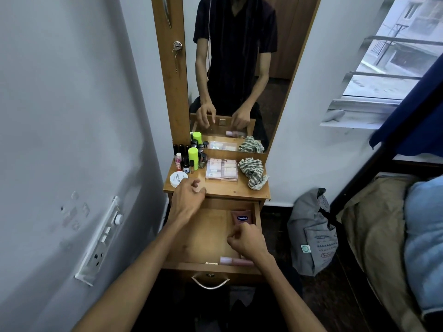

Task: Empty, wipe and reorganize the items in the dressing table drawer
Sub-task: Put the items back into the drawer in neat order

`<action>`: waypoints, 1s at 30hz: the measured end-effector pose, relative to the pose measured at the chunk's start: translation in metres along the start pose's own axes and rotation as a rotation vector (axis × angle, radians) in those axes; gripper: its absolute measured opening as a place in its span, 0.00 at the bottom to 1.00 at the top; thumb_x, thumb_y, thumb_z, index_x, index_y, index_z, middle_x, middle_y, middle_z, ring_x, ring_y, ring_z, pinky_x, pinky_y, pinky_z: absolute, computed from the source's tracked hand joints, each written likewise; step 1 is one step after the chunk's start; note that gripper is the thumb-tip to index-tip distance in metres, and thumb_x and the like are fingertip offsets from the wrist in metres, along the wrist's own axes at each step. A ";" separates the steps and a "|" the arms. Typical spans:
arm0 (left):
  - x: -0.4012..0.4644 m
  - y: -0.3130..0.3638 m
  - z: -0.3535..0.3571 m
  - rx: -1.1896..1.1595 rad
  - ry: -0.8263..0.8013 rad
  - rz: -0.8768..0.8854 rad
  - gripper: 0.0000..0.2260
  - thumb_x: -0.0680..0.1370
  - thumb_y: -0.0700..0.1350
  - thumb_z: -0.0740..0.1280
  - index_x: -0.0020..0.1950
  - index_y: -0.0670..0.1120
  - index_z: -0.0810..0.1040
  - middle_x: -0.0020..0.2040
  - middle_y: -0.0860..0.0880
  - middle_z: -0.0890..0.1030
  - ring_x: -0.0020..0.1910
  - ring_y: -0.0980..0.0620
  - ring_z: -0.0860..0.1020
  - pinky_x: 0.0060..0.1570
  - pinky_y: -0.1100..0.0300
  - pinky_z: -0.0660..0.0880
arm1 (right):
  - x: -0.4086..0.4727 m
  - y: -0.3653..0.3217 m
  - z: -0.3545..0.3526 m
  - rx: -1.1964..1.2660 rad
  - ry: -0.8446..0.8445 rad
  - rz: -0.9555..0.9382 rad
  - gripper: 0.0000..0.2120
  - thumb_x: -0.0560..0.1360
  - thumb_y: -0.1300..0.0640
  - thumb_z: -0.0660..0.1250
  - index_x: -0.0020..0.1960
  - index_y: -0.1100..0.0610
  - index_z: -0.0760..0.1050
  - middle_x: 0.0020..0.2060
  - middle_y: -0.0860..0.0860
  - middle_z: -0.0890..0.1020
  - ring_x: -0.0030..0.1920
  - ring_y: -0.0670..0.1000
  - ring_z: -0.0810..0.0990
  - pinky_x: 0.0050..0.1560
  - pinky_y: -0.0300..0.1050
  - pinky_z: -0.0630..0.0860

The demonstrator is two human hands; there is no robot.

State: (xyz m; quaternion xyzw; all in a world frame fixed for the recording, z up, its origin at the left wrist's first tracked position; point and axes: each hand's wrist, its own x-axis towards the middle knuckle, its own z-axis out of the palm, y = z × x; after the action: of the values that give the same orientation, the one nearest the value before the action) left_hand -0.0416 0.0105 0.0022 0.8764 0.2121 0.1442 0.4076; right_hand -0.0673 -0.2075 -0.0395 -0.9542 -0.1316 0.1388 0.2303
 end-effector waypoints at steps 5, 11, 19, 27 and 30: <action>0.028 0.026 0.014 -0.171 -0.180 -0.070 0.26 0.77 0.50 0.71 0.74 0.48 0.70 0.68 0.49 0.75 0.66 0.46 0.74 0.66 0.49 0.72 | 0.032 -0.006 -0.013 0.479 0.162 0.046 0.19 0.71 0.44 0.72 0.61 0.46 0.82 0.51 0.42 0.85 0.48 0.41 0.83 0.50 0.40 0.81; 0.044 0.030 0.037 -0.276 -0.215 -0.106 0.25 0.70 0.49 0.74 0.67 0.52 0.77 0.61 0.53 0.82 0.59 0.50 0.79 0.62 0.49 0.75 | 0.090 -0.026 -0.046 0.898 0.158 0.045 0.27 0.75 0.58 0.69 0.72 0.48 0.71 0.59 0.50 0.83 0.53 0.51 0.85 0.51 0.55 0.85; 0.042 0.028 0.038 -0.398 -0.240 -0.155 0.28 0.72 0.35 0.71 0.72 0.48 0.73 0.58 0.53 0.81 0.58 0.51 0.78 0.64 0.52 0.74 | 0.117 -0.036 -0.044 0.984 0.100 0.080 0.23 0.78 0.64 0.67 0.72 0.56 0.68 0.60 0.53 0.81 0.56 0.55 0.84 0.43 0.43 0.84; 0.023 0.020 0.040 -0.383 -0.050 -0.272 0.20 0.73 0.42 0.73 0.65 0.46 0.78 0.57 0.48 0.82 0.54 0.50 0.80 0.54 0.58 0.75 | 0.103 -0.032 -0.026 0.986 0.307 0.307 0.19 0.76 0.55 0.72 0.66 0.56 0.77 0.46 0.48 0.84 0.47 0.51 0.84 0.54 0.56 0.83; 0.005 0.022 0.036 -0.439 0.065 -0.330 0.15 0.74 0.42 0.72 0.61 0.46 0.81 0.53 0.48 0.84 0.53 0.49 0.81 0.53 0.59 0.74 | 0.092 -0.032 -0.013 1.021 0.350 0.404 0.16 0.69 0.48 0.73 0.54 0.54 0.85 0.46 0.50 0.88 0.48 0.53 0.86 0.53 0.56 0.83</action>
State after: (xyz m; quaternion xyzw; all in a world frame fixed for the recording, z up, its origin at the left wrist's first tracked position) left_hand -0.0166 -0.0231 -0.0028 0.7157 0.3287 0.1464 0.5986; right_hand 0.0166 -0.1565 -0.0321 -0.7371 0.1769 0.0659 0.6489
